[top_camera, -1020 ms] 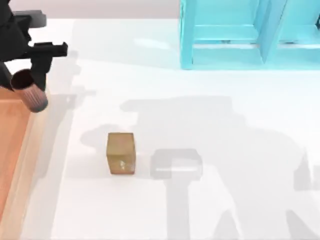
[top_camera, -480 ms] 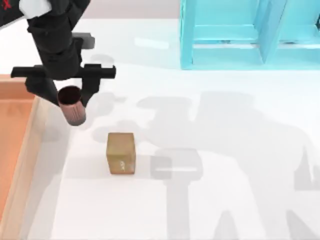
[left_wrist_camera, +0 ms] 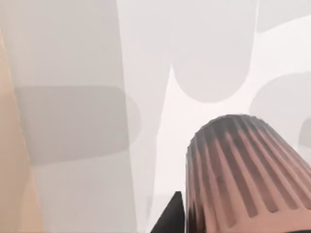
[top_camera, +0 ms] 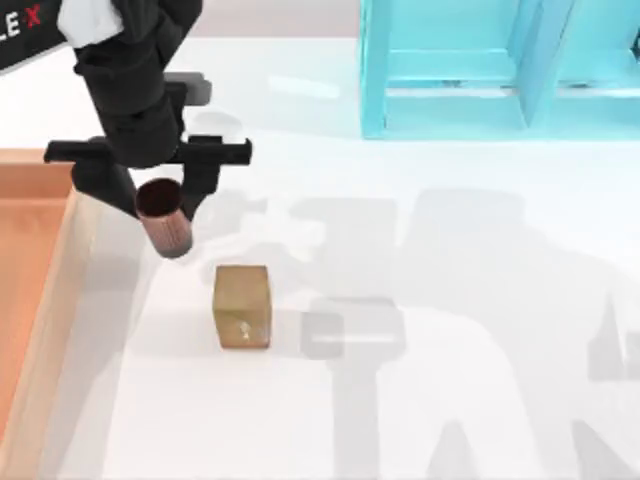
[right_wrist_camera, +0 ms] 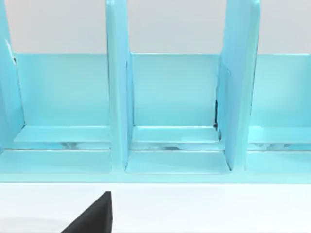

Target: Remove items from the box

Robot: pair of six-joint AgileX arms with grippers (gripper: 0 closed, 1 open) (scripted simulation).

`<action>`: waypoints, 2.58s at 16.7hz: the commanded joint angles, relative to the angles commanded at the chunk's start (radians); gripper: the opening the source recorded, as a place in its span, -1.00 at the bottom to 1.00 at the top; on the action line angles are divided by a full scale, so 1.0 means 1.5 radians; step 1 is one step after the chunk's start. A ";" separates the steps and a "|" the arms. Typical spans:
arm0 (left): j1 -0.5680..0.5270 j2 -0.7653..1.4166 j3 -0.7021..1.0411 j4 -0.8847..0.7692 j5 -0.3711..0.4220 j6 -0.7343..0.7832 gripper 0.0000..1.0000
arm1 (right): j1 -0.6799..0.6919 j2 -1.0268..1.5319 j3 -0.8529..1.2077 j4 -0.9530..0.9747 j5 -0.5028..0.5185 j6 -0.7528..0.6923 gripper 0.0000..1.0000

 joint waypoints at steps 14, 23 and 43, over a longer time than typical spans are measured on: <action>0.026 0.028 -0.072 0.091 -0.023 0.003 -1.00 | 0.000 0.000 0.000 0.000 0.000 0.000 1.00; 0.026 0.028 -0.072 0.091 -0.023 0.003 0.21 | 0.000 0.000 0.000 0.000 0.000 0.000 1.00; -0.023 -0.042 -0.032 -0.017 0.008 0.043 1.00 | 0.000 0.000 0.000 0.000 0.000 0.000 1.00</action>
